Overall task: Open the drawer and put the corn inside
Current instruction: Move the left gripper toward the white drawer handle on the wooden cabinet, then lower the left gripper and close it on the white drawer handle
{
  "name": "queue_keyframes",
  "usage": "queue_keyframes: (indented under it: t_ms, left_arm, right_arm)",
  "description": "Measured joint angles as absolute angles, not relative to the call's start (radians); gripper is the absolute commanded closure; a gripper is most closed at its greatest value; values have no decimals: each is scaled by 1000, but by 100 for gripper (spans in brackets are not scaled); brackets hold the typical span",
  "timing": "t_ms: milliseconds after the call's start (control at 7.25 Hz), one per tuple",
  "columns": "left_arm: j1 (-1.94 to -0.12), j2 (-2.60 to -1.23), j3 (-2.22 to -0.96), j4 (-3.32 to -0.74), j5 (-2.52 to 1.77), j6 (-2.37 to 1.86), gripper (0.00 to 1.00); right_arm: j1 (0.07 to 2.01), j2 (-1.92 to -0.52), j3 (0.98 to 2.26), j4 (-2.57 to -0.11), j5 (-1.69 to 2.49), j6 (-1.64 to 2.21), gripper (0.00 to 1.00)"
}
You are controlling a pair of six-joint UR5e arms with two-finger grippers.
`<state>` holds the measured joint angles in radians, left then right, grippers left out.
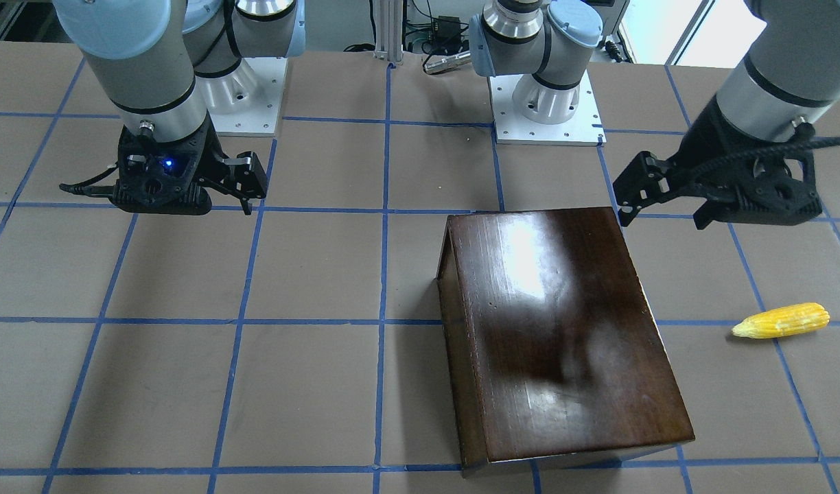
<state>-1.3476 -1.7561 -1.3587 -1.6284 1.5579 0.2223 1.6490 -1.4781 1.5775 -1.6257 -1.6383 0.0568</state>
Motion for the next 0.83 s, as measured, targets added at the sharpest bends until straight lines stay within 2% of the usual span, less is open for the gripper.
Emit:
queue_keyframes:
  t_ms: [552, 828]
  left_arm:
    - [-1208, -1878, -1324, -1618, 1428, 336, 0]
    - [-1147, -1902, -1372, -1617, 1390, 371, 0]
  right_arm:
    - [1649, -1477, 1578, -1625, -1639, 57, 0]
    - [1649, -1478, 1578, -1625, -1639, 57, 0]
